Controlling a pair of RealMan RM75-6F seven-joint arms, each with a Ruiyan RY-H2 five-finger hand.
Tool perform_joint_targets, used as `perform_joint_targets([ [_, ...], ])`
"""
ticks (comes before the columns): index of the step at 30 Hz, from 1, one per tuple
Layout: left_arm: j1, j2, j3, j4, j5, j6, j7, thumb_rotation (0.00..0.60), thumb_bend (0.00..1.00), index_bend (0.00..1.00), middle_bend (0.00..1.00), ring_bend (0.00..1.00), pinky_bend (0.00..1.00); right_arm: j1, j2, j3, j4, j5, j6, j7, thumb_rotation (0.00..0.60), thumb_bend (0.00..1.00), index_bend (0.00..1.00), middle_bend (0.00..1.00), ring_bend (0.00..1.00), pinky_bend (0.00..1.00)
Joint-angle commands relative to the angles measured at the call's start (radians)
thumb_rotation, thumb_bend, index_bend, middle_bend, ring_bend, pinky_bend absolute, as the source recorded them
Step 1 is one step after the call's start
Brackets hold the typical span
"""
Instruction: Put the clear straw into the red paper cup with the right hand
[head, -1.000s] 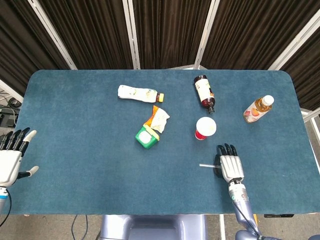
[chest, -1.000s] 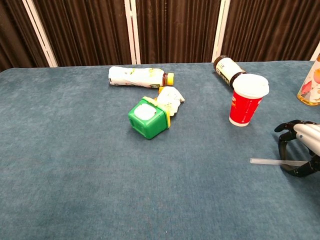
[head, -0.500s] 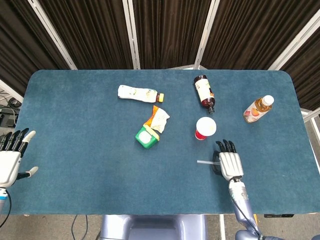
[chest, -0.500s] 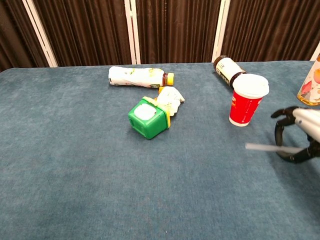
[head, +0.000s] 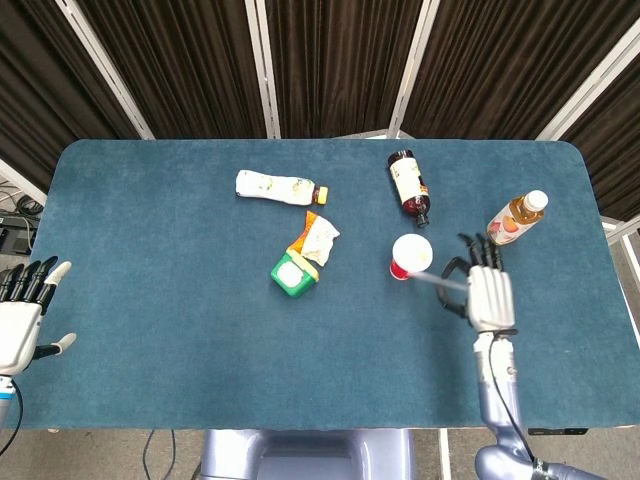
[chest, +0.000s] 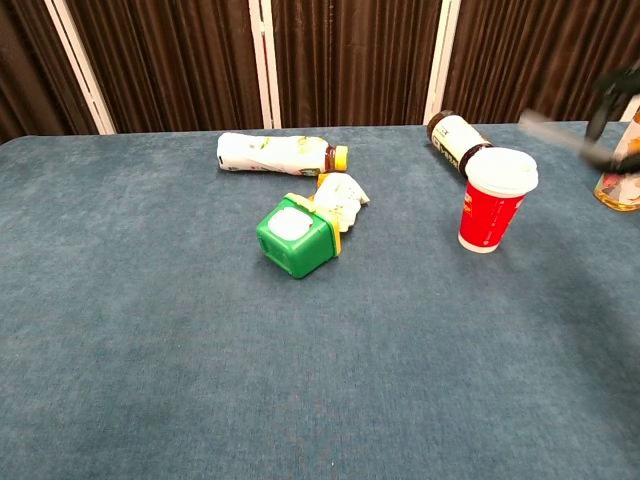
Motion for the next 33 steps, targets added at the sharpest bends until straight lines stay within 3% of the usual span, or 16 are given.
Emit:
perform_joint_targets([
  [1,0.0,0.0,0.0,0.0,0.0,0.0,0.001,0.6,0.05,0.0,0.0,0.0,0.0,-0.011,0.018,0.094,-0.081,0.039,0.065,0.082,0.6,0.37,0.59,0.13,0.0,0.0],
  [5,-0.001,-0.001,-0.001,0.0,0.002,0.0,0.003,0.6,0.05,0.0,0.0,0.0,0.0,-0.012,0.005,0.195,-0.168,0.112,0.081,0.218,0.6,0.37,0.6,0.14,0.0,0.0],
  [9,-0.002,-0.001,-0.001,0.001,0.002,-0.001,0.002,0.6,0.05,0.0,0.0,0.0,0.0,0.003,-0.019,0.26,-0.204,0.199,0.055,0.309,0.6,0.37,0.6,0.14,0.0,0.0],
  [16,-0.003,0.001,-0.001,0.001,0.002,-0.004,-0.001,0.6,0.05,0.0,0.0,0.0,0.0,0.067,-0.121,0.385,-0.135,0.355,-0.009,0.524,0.6,0.37,0.61,0.14,0.0,0.0],
  [27,-0.005,0.003,-0.002,0.002,0.001,-0.008,-0.004,0.6,0.05,0.0,0.0,0.0,0.0,0.128,-0.263,0.418,0.03,0.283,0.041,0.746,0.6,0.37,0.61,0.15,0.0,0.0],
  [33,-0.004,0.003,-0.001,0.002,0.002,-0.008,-0.006,0.6,0.05,0.0,0.0,0.0,0.0,0.143,-0.317,0.379,0.086,0.244,0.066,0.78,0.6,0.37,0.61,0.15,0.0,0.0],
])
